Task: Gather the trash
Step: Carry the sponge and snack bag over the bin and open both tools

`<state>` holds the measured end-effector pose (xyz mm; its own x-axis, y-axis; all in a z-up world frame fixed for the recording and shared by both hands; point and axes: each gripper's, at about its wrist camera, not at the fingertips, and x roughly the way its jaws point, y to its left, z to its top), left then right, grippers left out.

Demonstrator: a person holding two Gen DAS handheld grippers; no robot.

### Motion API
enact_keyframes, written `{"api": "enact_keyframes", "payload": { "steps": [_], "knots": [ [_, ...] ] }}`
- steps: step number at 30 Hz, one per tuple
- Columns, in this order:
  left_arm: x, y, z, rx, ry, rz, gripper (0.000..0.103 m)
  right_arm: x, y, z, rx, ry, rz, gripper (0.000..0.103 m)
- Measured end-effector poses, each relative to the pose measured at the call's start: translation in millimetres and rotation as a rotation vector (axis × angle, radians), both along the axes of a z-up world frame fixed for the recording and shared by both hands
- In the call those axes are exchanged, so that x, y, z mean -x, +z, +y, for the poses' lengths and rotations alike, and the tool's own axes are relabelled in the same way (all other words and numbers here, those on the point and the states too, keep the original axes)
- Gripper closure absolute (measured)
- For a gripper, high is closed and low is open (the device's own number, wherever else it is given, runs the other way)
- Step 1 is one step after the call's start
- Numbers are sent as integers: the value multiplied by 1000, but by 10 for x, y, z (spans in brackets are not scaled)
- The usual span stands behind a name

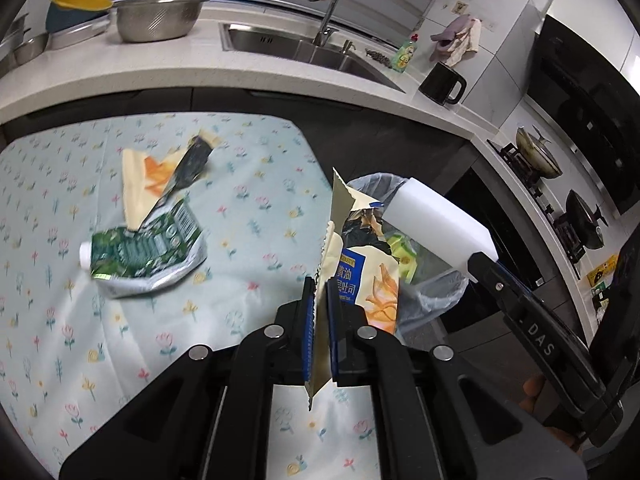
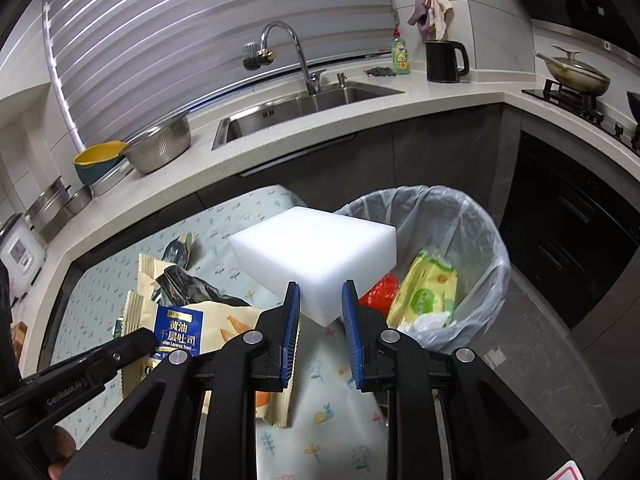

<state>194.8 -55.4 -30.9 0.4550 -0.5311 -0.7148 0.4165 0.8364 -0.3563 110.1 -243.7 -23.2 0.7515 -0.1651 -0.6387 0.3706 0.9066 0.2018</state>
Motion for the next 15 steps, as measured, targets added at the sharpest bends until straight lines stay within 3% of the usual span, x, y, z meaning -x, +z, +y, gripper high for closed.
{"api": "enact_keyframes", "payload": {
  "steps": [15],
  "knots": [
    [-169,150,-975,-21,-123,-82,97,142,27,-678,38,-135,1,83]
  ]
}}
